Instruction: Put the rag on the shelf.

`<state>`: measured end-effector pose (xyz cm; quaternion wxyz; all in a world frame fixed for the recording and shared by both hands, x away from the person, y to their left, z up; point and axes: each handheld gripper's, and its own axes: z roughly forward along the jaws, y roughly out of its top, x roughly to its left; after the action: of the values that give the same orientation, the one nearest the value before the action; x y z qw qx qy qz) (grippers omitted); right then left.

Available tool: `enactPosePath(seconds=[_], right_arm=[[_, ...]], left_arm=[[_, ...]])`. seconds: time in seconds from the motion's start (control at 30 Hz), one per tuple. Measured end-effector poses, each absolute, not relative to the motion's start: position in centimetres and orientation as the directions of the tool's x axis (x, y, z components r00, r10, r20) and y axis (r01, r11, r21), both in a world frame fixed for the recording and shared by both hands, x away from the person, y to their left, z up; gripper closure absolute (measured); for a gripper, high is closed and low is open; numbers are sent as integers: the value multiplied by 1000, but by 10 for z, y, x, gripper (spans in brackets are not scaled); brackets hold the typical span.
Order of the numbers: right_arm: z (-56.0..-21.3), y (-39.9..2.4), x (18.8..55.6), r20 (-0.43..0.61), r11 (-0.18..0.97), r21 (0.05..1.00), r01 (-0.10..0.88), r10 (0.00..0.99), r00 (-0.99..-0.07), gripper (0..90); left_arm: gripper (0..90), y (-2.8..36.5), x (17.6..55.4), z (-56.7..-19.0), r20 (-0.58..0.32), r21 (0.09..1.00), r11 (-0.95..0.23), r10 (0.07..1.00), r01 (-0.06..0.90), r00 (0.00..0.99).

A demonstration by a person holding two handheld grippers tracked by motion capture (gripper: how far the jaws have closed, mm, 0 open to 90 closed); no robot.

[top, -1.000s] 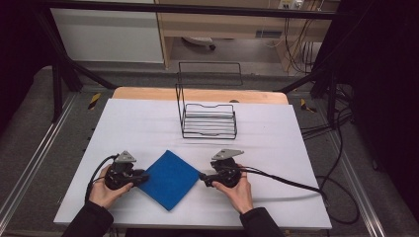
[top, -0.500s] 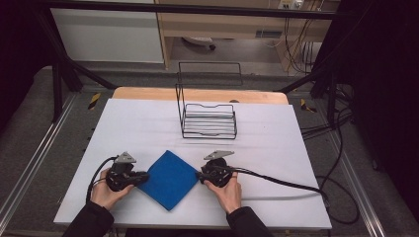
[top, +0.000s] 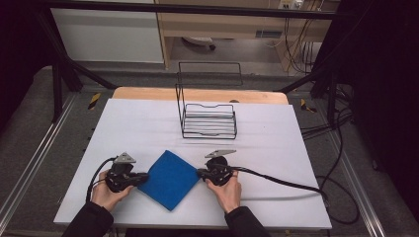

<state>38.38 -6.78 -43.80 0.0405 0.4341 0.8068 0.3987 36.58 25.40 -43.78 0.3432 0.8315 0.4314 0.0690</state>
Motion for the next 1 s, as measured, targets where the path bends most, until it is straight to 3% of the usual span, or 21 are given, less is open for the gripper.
enactPosePath(seconds=[0.2, 0.43, 0.73, 0.83, 1.0], right_arm=[[-419, -79, 394, 242, 330, 680, 655, 741, -626, 865], [-423, -82, 423, 167, 400, 690, 603, 723, -671, 856], [-439, -73, 449, 121, 403, 754, 519, 692, -712, 849], [-445, -72, 450, 104, 423, 737, 527, 699, -708, 835], [-434, -76, 444, 93, 416, 753, 510, 699, -709, 711]], left_arm=[[836, 240, 353, -434, -244, 638, -360, 744, 681, 622], [785, 218, 344, -437, -190, 669, -373, 750, 643, 633], [726, 213, 342, -441, -151, 689, -379, 759, 618, 634], [651, 214, 343, -440, -145, 688, -383, 760, 616, 634], [523, 224, 349, -431, -166, 719, -342, 761, 606, 627]])
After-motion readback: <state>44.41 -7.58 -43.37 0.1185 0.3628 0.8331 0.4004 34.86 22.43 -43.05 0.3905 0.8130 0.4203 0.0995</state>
